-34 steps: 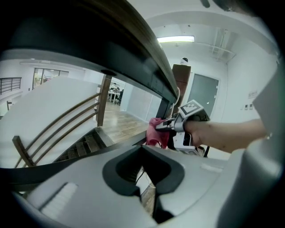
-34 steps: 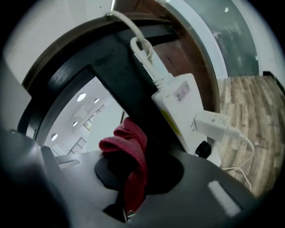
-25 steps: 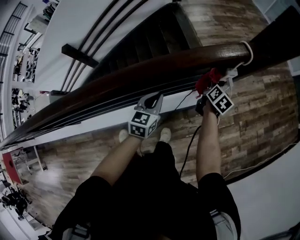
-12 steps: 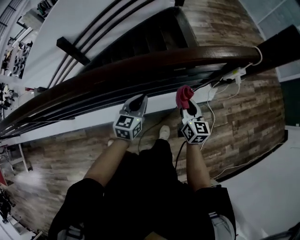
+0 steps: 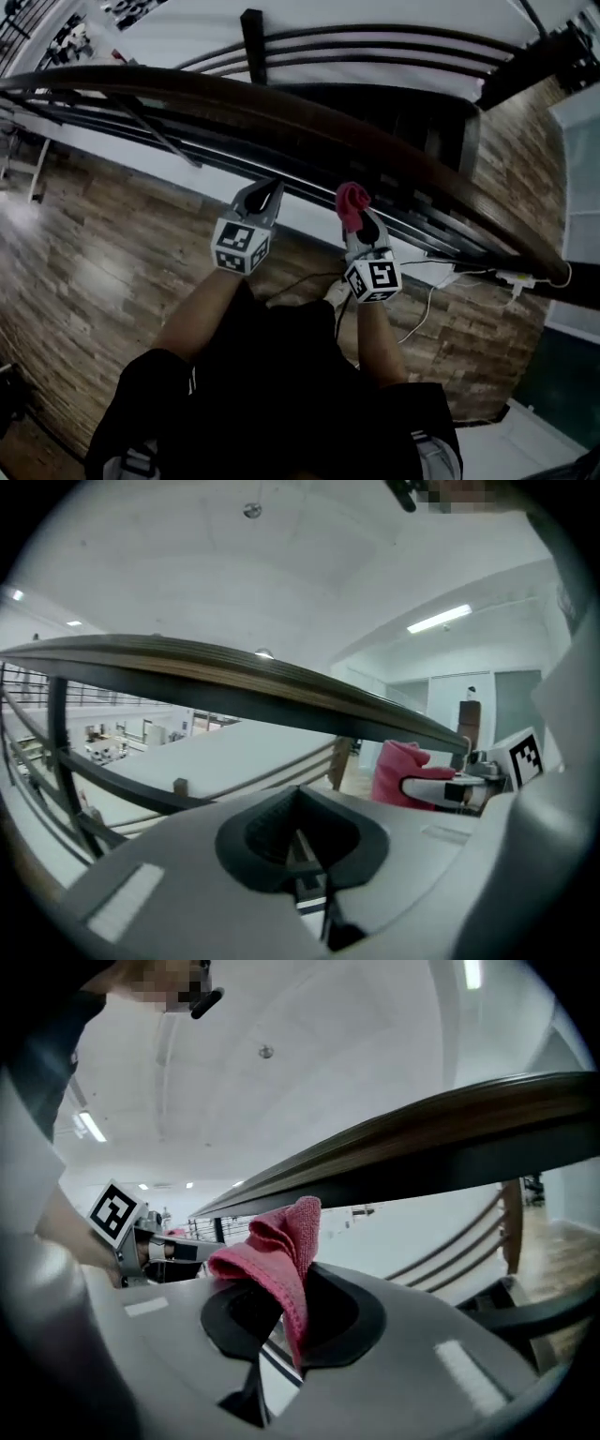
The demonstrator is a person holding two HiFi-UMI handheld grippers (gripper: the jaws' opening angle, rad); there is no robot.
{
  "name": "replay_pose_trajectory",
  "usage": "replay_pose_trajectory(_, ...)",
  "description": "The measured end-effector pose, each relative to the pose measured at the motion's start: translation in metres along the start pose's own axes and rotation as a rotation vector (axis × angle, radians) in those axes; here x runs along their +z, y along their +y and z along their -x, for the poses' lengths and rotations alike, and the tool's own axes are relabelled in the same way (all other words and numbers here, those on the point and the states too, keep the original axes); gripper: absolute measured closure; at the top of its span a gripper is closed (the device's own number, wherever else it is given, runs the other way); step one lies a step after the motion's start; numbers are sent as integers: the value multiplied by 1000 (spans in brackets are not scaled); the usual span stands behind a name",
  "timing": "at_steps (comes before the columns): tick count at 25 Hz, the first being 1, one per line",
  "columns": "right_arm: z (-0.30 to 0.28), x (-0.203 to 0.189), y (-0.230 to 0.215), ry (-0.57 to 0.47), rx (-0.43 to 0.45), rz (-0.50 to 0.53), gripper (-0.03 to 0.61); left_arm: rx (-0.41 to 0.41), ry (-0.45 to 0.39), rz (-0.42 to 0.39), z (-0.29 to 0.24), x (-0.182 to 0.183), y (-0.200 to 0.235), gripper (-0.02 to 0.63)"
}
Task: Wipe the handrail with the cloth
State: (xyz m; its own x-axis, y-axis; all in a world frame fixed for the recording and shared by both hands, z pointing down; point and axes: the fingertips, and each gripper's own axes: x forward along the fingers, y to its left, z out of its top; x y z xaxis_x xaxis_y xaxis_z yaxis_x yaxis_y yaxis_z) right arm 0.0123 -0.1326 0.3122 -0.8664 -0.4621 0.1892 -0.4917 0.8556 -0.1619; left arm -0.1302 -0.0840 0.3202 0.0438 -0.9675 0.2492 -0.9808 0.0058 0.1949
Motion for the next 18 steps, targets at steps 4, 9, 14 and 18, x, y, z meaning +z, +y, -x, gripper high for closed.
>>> replay_pose_trajectory(4,-61,-4,74,47,252,120,531,221,-47,63,54,-5,75,615)
replay_pose_trajectory(9,-115,-21,158,127,523,181,531,458,-102,171,120,-32,131,615)
replay_pose_trajectory(14,-172,-48,223,201,610,206,531,564,-116,256,158,-70,190,615)
replay_pose_trajectory(18,-231,-82,257,262,591,147,531,552,-90,278,160,-102,230,615)
